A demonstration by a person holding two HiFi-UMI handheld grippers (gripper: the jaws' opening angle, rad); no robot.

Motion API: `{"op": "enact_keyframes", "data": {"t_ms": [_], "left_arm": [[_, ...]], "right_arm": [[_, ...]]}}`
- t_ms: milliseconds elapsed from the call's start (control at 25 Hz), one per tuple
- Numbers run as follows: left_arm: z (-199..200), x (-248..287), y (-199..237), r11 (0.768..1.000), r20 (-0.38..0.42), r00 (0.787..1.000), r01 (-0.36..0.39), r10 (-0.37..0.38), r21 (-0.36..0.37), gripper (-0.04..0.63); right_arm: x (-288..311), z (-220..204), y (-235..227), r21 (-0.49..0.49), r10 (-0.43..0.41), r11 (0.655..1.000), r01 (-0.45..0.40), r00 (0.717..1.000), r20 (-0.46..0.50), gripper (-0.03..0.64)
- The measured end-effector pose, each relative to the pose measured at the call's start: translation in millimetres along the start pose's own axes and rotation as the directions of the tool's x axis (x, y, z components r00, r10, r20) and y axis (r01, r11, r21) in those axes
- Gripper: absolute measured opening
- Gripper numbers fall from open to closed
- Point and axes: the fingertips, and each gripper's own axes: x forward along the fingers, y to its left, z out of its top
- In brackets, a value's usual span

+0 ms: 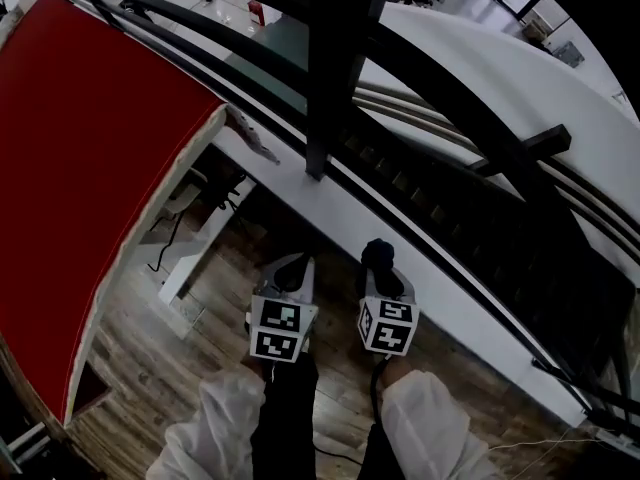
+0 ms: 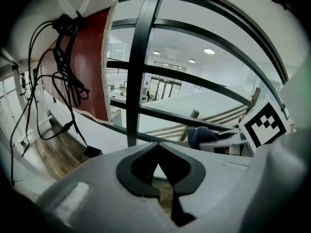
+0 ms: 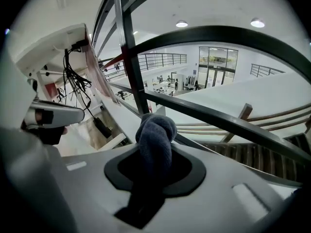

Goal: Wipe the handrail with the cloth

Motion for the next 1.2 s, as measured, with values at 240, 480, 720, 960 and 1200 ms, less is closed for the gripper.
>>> {"op": "enact_keyframes", "data": {"t_ms": [240, 480, 720, 960, 1200], "left_arm": [[-8.5, 41.9, 30.1, 1.000, -0.005, 1.000, 0.005, -0.005, 0.023, 0.002], [-4.0, 90.4, 39.3, 0.994, -0.021, 0.998, 0.068, -0.066, 0.082, 0.002], [-10.9, 118.5, 49.0, 0.989, -0.047, 0.995, 0.098, -0.093, 0.107, 0.002], [-7.8, 118.7, 48.4, 0.987, -0.051, 0.991, 0.127, -0.123, 0.096, 0.002], [-10.3, 116.7, 48.7, 0.987, -0.055, 0.991, 0.130, -0.125, 0.098, 0.003]], "right_arm": [[63.8, 13.9, 9.1, -0.039, -0.020, 0.999, 0.020, 1.000, 0.000, 0.094], [135.3, 36.0, 13.7, -0.087, -0.024, 0.996, 0.024, 1.000, 0.001, 0.094], [196.8, 55.3, 19.6, -0.147, -0.010, 0.989, 0.008, 1.000, -0.010, 0.094], [227.1, 80.4, 26.5, -0.205, -0.019, 0.979, 0.018, 1.000, -0.002, 0.094], [228.8, 78.5, 24.4, -0.199, -0.033, 0.980, 0.029, 0.999, -0.015, 0.094]]}}
